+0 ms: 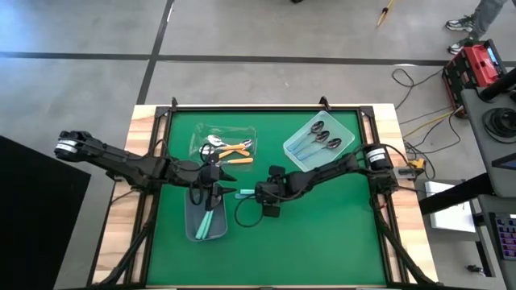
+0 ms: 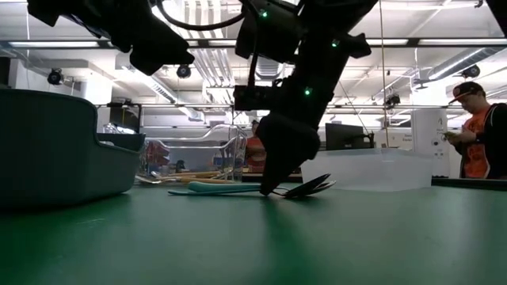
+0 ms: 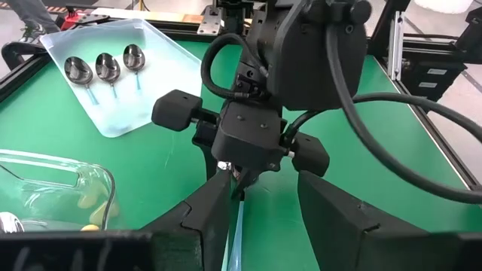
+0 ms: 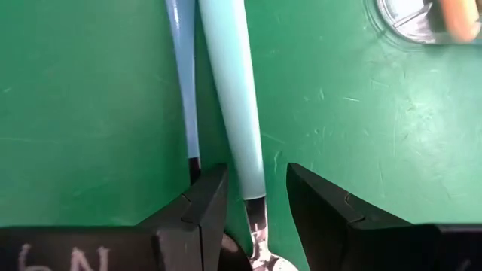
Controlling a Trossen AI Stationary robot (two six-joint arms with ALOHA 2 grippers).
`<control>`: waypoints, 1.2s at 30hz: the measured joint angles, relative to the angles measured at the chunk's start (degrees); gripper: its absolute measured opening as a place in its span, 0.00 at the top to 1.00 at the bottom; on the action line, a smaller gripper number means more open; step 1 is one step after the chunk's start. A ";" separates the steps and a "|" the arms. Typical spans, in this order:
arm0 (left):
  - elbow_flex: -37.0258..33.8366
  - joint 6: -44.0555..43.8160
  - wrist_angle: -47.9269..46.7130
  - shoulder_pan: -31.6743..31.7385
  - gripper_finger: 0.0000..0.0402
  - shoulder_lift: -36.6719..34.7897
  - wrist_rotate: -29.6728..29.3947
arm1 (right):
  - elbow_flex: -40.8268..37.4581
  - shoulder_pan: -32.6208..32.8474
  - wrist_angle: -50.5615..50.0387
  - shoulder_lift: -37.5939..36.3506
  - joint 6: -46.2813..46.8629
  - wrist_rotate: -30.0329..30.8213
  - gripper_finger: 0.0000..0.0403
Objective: Sort silverware by color (type)
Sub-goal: Put the light blue spoon into the gray bin
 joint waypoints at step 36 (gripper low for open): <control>0.00 0.02 0.22 0.01 0.65 0.00 -0.02 | -1.68 -2.27 4.21 0.10 0.00 -1.91 0.90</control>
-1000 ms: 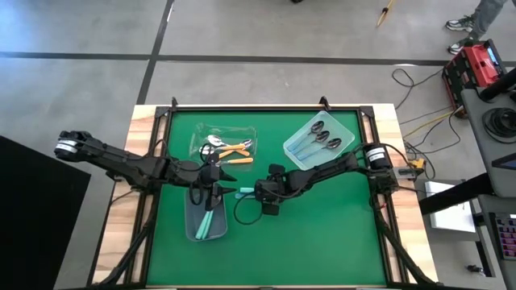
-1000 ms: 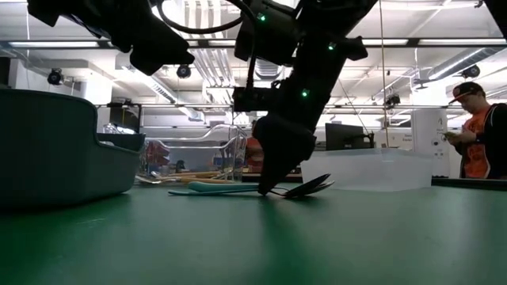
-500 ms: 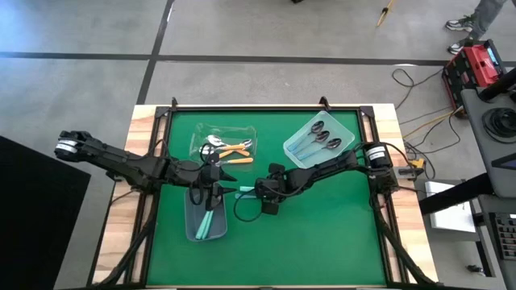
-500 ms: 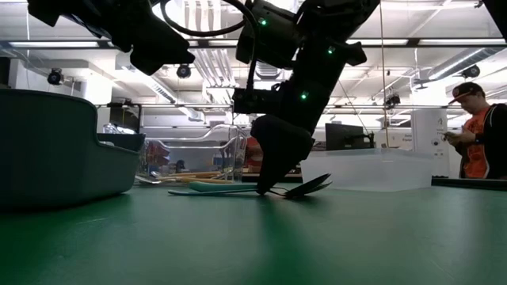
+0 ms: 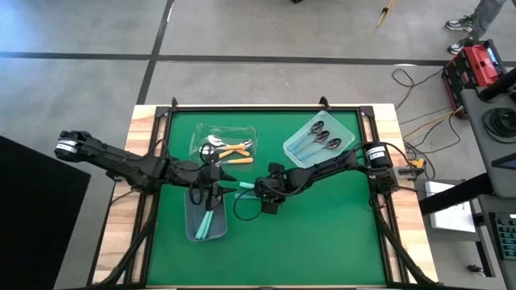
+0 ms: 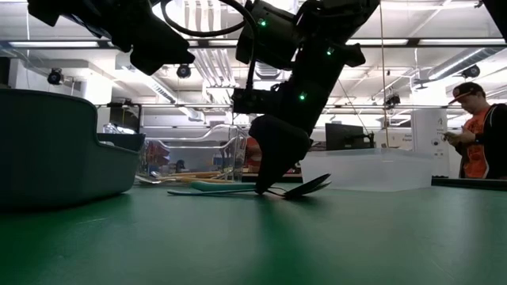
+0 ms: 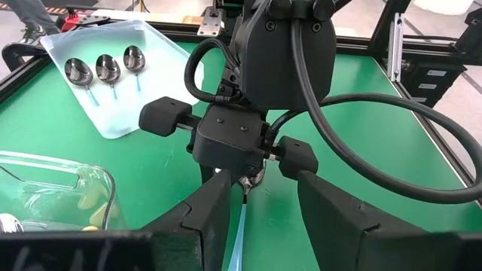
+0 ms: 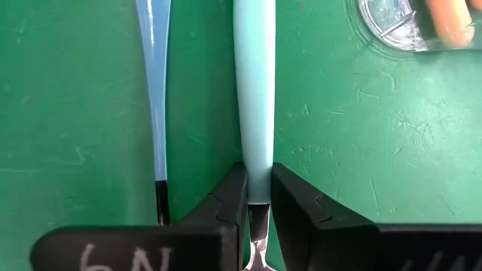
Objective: Sort silverware by color (type)
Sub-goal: Put the light blue spoon into the gray bin
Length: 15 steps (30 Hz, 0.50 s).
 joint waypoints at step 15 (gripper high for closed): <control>0.00 0.00 -0.19 0.00 0.65 0.00 0.00 | 1.64 0.04 -1.09 -1.94 -2.19 0.88 0.91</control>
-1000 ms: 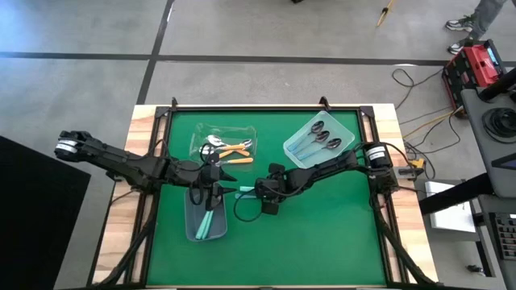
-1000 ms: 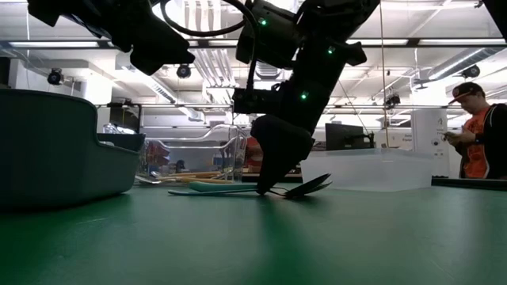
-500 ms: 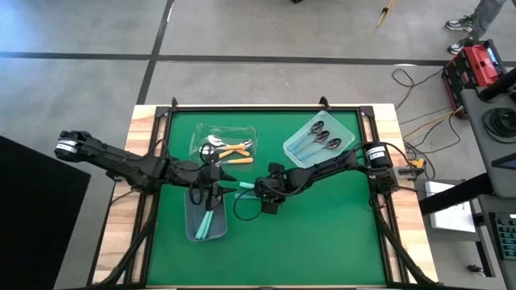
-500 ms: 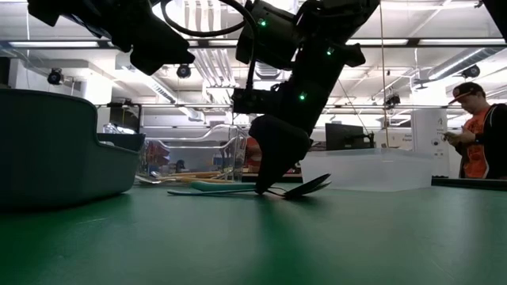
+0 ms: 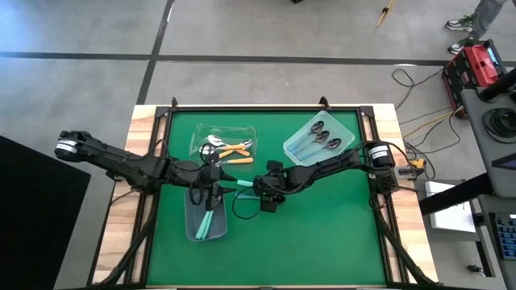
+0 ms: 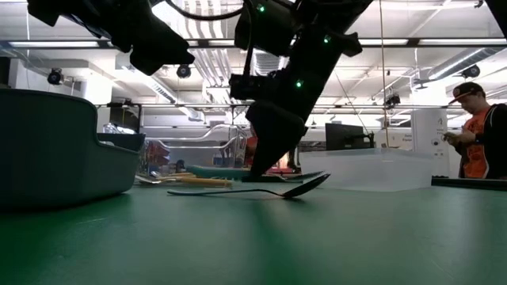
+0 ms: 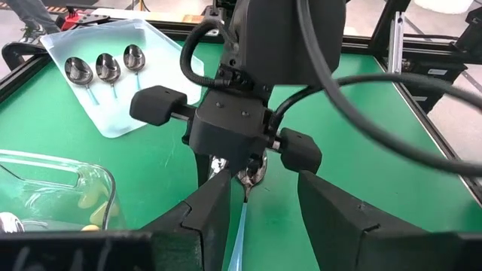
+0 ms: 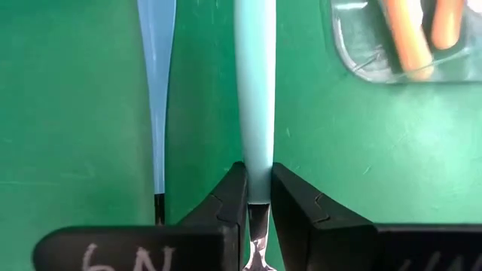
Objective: Sort silverware by color (type)
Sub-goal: Put the light blue spoon into the gray bin
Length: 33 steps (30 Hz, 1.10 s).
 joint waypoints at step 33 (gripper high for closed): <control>7.62 3.01 12.98 0.06 0.45 27.51 -2.93 | 0.57 5.79 -6.53 -6.56 -0.15 4.60 0.92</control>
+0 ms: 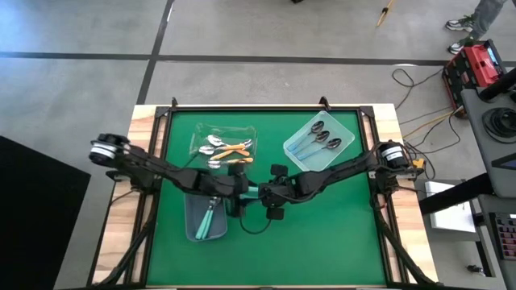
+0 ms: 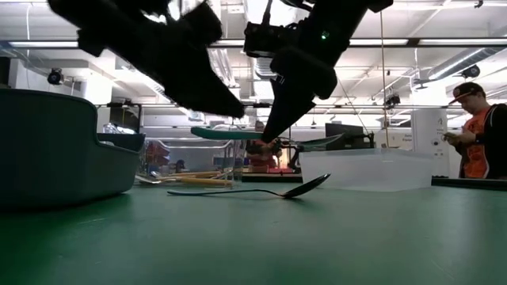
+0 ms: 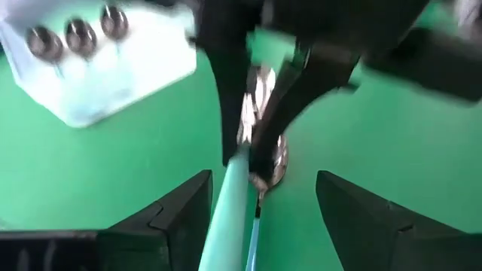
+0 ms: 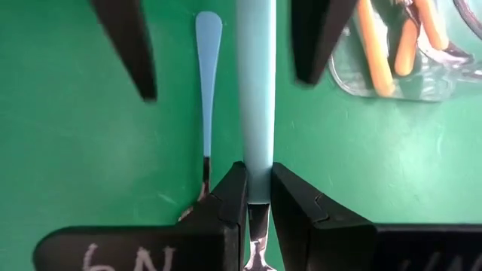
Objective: Sort silverware by color (type)
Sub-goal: Put the light blue spoon into the gray bin
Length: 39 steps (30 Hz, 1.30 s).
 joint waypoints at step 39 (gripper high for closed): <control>12.40 1.23 -15.03 -0.59 0.89 9.62 -12.57 | 1.35 0.64 -4.94 -4.79 3.78 2.90 0.65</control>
